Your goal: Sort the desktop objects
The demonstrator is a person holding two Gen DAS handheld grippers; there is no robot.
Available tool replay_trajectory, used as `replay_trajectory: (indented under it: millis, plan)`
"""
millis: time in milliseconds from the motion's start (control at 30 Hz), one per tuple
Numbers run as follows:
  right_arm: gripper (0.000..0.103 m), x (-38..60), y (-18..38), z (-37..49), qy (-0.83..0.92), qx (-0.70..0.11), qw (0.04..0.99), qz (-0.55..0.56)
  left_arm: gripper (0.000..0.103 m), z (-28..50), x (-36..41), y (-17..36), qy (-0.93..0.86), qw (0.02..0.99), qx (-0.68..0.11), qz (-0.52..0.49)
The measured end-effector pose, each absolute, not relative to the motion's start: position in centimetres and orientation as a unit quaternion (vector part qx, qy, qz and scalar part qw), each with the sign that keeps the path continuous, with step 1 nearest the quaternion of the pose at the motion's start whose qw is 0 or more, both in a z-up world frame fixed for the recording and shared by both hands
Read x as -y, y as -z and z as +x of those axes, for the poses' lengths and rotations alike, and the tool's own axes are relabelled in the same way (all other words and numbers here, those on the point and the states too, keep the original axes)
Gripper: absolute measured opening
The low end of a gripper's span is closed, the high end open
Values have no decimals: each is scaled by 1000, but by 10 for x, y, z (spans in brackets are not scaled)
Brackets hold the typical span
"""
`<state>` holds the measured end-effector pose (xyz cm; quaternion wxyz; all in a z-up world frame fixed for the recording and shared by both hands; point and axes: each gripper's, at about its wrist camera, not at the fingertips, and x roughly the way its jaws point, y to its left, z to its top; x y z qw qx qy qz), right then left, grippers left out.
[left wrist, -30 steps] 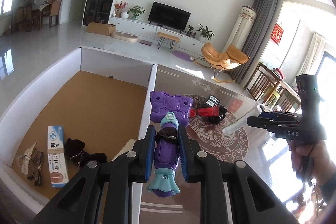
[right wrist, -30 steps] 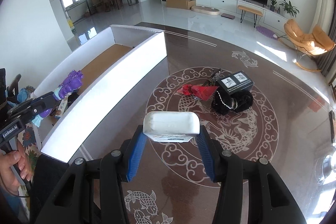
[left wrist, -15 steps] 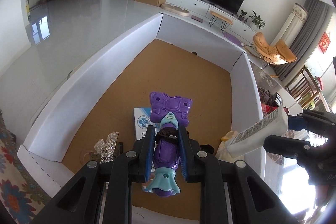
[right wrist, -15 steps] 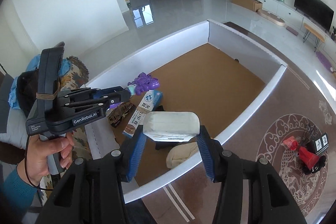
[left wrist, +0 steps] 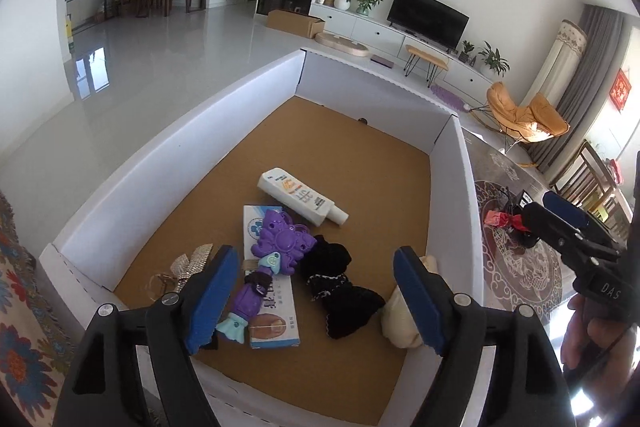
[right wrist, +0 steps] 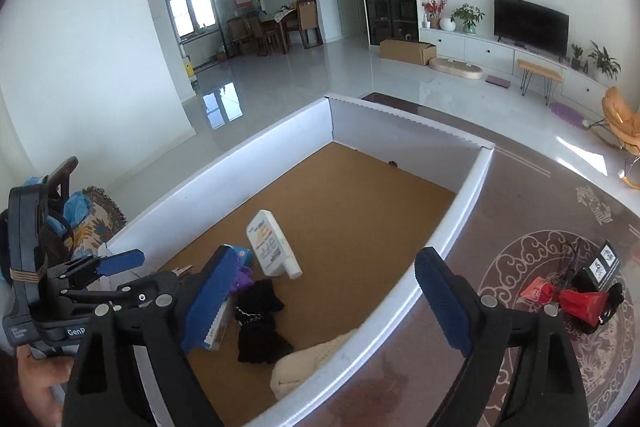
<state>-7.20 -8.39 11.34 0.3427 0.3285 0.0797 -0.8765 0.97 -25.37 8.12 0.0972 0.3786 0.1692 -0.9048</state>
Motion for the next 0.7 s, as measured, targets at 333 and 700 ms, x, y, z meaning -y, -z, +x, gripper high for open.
replay_trajectory:
  millis: [333, 700]
  plan:
    - [97, -141, 0, -65, 901, -123, 149, 389, 103, 1, 60, -79, 918, -106, -115, 364]
    - [97, -221, 24, -57, 894, -69, 86, 434, 103, -57, -26, 20, 881, -109, -37, 459]
